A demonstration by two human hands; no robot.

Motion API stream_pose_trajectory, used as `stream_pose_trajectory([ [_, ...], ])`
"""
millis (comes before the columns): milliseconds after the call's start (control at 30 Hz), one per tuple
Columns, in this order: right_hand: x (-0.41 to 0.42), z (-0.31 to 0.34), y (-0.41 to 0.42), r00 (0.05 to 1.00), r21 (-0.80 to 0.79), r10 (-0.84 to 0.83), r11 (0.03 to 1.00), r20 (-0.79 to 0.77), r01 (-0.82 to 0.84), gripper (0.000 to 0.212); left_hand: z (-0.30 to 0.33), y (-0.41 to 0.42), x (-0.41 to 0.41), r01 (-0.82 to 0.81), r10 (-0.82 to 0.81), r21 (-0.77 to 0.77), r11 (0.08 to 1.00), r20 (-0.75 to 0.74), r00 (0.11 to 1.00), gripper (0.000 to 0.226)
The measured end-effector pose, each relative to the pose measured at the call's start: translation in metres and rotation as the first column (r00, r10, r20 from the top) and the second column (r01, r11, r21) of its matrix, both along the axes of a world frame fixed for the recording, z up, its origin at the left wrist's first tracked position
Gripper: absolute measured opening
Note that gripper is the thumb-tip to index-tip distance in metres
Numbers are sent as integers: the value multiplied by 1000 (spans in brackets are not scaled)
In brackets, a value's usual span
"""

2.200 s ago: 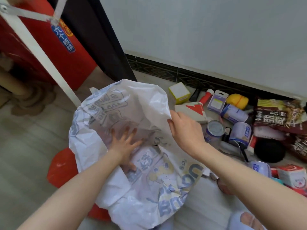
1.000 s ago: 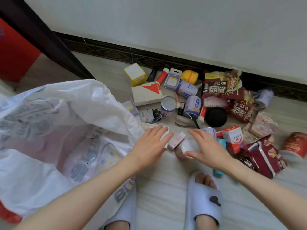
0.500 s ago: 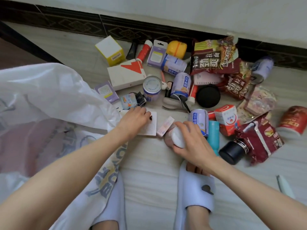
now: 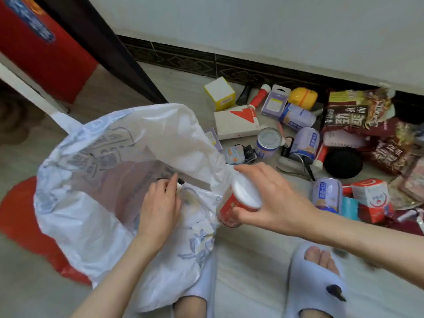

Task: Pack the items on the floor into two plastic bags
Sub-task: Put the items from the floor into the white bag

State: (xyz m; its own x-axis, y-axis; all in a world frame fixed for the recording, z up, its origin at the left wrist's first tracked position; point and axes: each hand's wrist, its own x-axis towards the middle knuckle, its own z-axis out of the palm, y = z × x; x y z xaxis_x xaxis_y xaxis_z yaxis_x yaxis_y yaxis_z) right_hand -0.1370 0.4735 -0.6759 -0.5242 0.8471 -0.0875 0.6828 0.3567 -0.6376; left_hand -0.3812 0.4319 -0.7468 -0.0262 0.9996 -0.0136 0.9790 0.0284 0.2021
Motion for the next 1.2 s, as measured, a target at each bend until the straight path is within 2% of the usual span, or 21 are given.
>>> stream_pose_trajectory([
  [100, -55, -5, 13, 989, 35, 144, 989, -16, -144, 70, -19, 2, -32, -103, 89, -141, 985, -102, 991, 41],
  [200, -109, -28, 18, 988, 32, 152, 988, -34, -151, 69, -35, 3, -52, -159, 135, -273, 949, -102, 986, 35],
  [333, -155, -58, 23, 981, 70, 189, 979, 40, -192, 68, -48, 0, -73, -182, 179, -263, 948, -36, 983, 18],
  [433, -180, -67, 22, 979, 90, 195, 976, 53, -199, 69, -53, -4, -85, -210, 209, -275, 938, -34, 977, 29],
  [567, -210, -70, 12, 983, 79, 184, 980, -19, -182, 69, -64, -16, -102, -334, 384, -385, 860, 59, 921, 27],
  [733, -212, -78, -2, 983, 27, 178, 984, -44, -177, 70, -58, -43, -113, -185, 168, -480, 858, -78, 983, 44],
  [867, -208, -82, -8, 977, -10, 209, 978, 44, -208, 69, -50, -69, -113, -97, 34, -537, 838, -127, 991, 53],
  [967, -208, -92, -16, 966, -40, 238, 971, 105, -235, 68, -34, -78, -110, -45, -33, -492, 869, -148, 988, 50],
  [1133, -198, -86, -20, 965, -75, 251, 967, 79, -245, 67, -6, -79, -99, 25, -22, -386, 922, 11, 1000, 38],
  [1200, -182, -77, -21, 963, -36, 266, 964, 50, -265, 59, 6, -81, -89, 36, -8, -269, 962, 104, 995, 34],
])
